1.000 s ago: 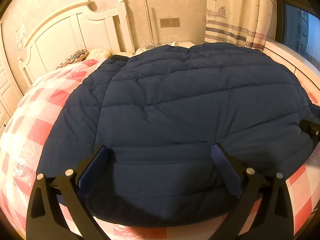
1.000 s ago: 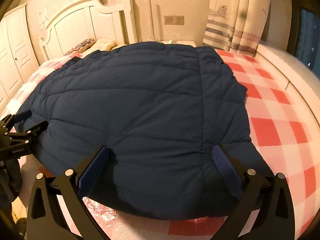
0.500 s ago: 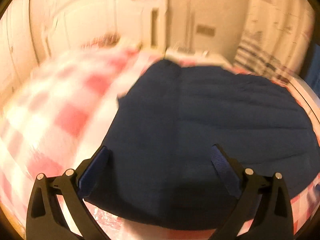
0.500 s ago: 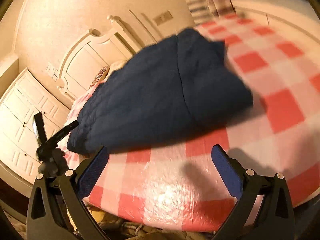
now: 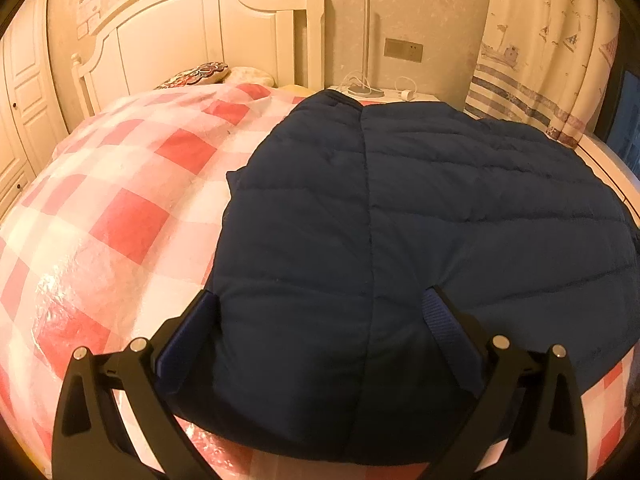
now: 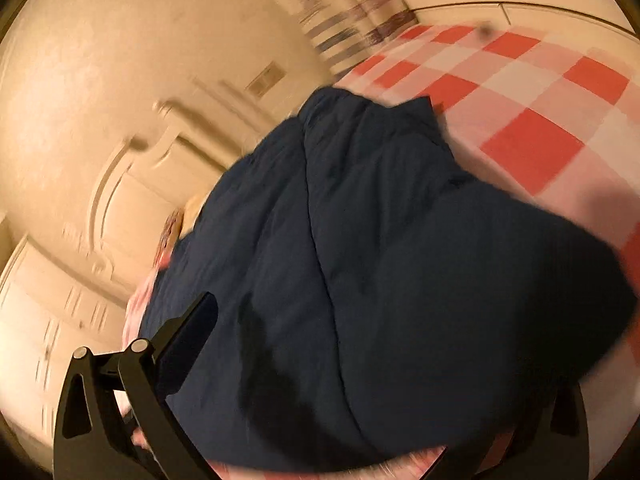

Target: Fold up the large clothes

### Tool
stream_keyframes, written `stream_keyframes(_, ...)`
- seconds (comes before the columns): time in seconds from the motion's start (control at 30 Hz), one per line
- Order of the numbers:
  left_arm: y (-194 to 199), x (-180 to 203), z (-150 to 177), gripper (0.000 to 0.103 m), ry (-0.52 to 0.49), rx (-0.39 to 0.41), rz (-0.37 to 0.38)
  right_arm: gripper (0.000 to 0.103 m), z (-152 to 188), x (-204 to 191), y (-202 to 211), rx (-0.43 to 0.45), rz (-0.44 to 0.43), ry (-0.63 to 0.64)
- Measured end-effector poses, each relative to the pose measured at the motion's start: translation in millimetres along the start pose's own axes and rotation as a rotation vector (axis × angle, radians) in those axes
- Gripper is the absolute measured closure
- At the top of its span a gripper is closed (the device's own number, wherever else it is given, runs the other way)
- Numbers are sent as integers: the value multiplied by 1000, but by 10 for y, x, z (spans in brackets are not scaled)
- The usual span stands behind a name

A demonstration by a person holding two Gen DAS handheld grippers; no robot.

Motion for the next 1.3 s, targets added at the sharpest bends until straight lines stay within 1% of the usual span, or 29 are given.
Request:
stream_keyframes(0.03, -2, -2, -1, 2, 1, 0, -2, 5, -14, -5, -1, 11, -22, -3)
stream_keyframes(0.1, 3, 4, 3, 2, 3, 0, -4, 30, -10, 111, 44, 38, -118, -53)
stream_keyframes(0.13, 6, 20, 5, 2, 3, 1, -7, 36, -5, 220, 88, 51, -186, -89)
stream_keyframes(0.17, 15, 38, 6, 2, 1, 3, -11, 52, -1, 301, 129, 61, -241, -114)
stream_keyframes(0.2, 23, 43, 12, 2, -1, 6, -14, 61, 6, 381, 188, 73, -306, -133)
stream_keyframes(0.33, 159, 134, 64, 3, -20, 25, -52, 65, 85, 364, 480, 120, -376, -49)
stream_keyframes(0.4, 378, 275, 43, 3, -42, 60, -16, 67, 129, 359, 601, 133, -412, -31)
stream_keyframes(0.47, 580, 415, -25, 3, -74, 103, -8, 68, 162, 419, 711, 142, -440, -39)
stream_keyframes(0.53, 817, 689, -171, 2, -136, 145, 10, 68, 185, 513, 848, 160, -451, -41)
stream_keyframes(0.6, 928, 994, -306, 2, -186, 153, 38, 68, 198, 551, 972, 179, -440, -21)
stream_keyframes(0.67, 918, 1315, -377, 2, -232, 135, 49, 68, 239, 589, 1119, 194, -433, 1)
stream_keyframes(0.7, 842, 1559, -387, 2, -269, 111, 61, 68, 259, 614, 1180, 199, -426, 11)
stream_keyframes(0.73, 772, 1700, -368, 2, -291, 90, 70, 68, 270, 626, 1248, 202, -414, 23)
stream_keyframes(0.77, 600, 1918, -283, 2, -336, 32, 66, 68, 269, 630, 1270, 203, -407, 29)
stream_keyframes(0.83, 231, 2189, -48, 2, -421, -81, -17, 68, 272, 620, 1350, 209, -390, 46)
stream_keyframes(0.87, 191, 2209, 40, 2, -417, -34, -14, 68, 258, 589, 1338, 206, -372, 61)
stream_keyframes(0.9, 200, 2185, 68, 2, -404, -16, -8, 68, 252, 540, 1354, 212, -344, 81)
stream_keyframes(0.93, 229, 2129, 83, 2, -393, -27, 19, 68, 250, 499, 1366, 212, -337, 95)
stream_keyframes(0.97, 305, 2035, 75, 4, -384, -43, 90, 68, 243, 400, 1403, 223, -319, 123)
stream_keyframes(1.0, 395, 1929, 59, 6, -367, -35, 149, 68, 249, 309, 1444, 234, -293, 156)
stream_keyframes(1.03, 562, 1712, 17, 6, -320, 10, 201, 68, 240, 175, 1479, 245, -261, 200)
stream_keyframes(1.07, 715, 1451, -44, 6, -265, 61, 215, 68, 234, -31, 1508, 258, -222, 262)
stream_keyframes(1.1, 813, 1245, -100, 6, -221, 90, 219, 68, 252, -239, 1530, 271, -181, 326)
stream_keyframes(1.13, 916, 963, -158, 6, -154, 117, 223, 68, 280, -466, 1542, 284, -135, 396)
stream_keyframes(1.17, 1028, 553, -231, 6, -52, 149, 220, 68, 336, -773, 1533, 293, -78, 491)
stream_keyframes(1.2, 1118, 218, -271, 6, 32, 179, 209, 68, 418, -1098, 1490, 299, -20, 587)
stream_keyframes(1.23, 1191, -17, -289, 6, 90, 201, 201, 68, 530, -1432, 1412, 301, 40, 689)
stream_keyframes(1.27, 1276, -289, -292, 6, 153, 227, 194, 68, 612, -1634, 1339, 299, 78, 754)
stream_keyframes(1.3, 1376, -586, -277, 6, 214, 256, 187, 68, 787, -1990, 1164, 285, 145, 873)
Point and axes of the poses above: each gripper's, at about its wrist camera, not at the fingertips, and y roughly against the way its jaws point, x to its right, z to its underside, the point moved 3 cm from there along -y, roughly the way its jaws point, and after that the axes turned 12 degrees about -x, right-handed, at the moved point
